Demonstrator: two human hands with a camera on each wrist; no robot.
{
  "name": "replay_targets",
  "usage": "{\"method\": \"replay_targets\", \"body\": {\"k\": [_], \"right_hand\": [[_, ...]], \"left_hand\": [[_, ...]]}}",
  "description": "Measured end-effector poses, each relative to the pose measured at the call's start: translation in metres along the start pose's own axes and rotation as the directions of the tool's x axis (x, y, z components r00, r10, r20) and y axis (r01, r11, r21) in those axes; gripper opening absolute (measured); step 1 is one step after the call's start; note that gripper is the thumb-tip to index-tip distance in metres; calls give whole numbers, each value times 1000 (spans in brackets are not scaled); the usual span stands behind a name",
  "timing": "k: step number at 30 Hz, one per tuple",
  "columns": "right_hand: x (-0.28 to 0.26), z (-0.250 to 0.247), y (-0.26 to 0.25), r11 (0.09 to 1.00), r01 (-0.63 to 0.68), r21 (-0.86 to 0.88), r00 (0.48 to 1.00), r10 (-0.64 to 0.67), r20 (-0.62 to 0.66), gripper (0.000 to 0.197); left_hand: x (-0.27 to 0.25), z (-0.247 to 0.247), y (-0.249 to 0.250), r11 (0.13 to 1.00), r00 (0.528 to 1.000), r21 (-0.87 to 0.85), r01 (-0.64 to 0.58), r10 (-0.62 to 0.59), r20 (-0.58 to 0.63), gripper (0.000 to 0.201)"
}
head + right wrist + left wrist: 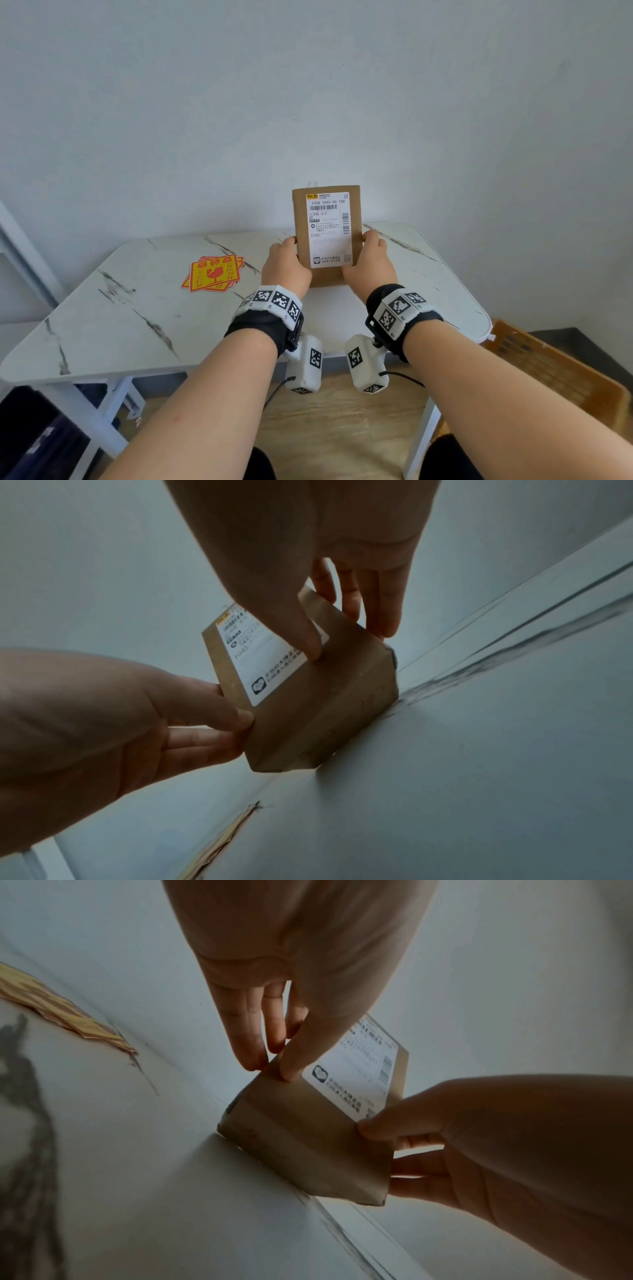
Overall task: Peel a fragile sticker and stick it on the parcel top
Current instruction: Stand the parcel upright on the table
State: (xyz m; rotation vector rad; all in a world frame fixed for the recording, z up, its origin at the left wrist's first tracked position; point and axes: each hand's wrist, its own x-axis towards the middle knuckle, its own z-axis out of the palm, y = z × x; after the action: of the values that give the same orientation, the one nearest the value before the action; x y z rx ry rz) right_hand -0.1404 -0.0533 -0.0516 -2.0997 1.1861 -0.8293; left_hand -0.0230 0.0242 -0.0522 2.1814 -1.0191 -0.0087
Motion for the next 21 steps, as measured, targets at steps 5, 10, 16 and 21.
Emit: {"method": "replay_targets", "body": {"k": [5,10,16,21], "right_hand": [[0,11,-1,1000,-8,-3,1000,8,-16,39],[0,23,4,997,-70,-16,993,71,97,39],[9,29,7,996,-88,-15,982,89,169,51],[13,24,-3,1000,-21,10,1000,21,-21,63]], "left_hand": [[5,2,-6,998,999,-31,49,-49,1,39],[3,5,-16,998,996,15,60,-60,63,38],[17,4,-15,997,981,70,22,-35,189,36],[22,-4,-20,991,970,102,90,-111,217,52]]}}
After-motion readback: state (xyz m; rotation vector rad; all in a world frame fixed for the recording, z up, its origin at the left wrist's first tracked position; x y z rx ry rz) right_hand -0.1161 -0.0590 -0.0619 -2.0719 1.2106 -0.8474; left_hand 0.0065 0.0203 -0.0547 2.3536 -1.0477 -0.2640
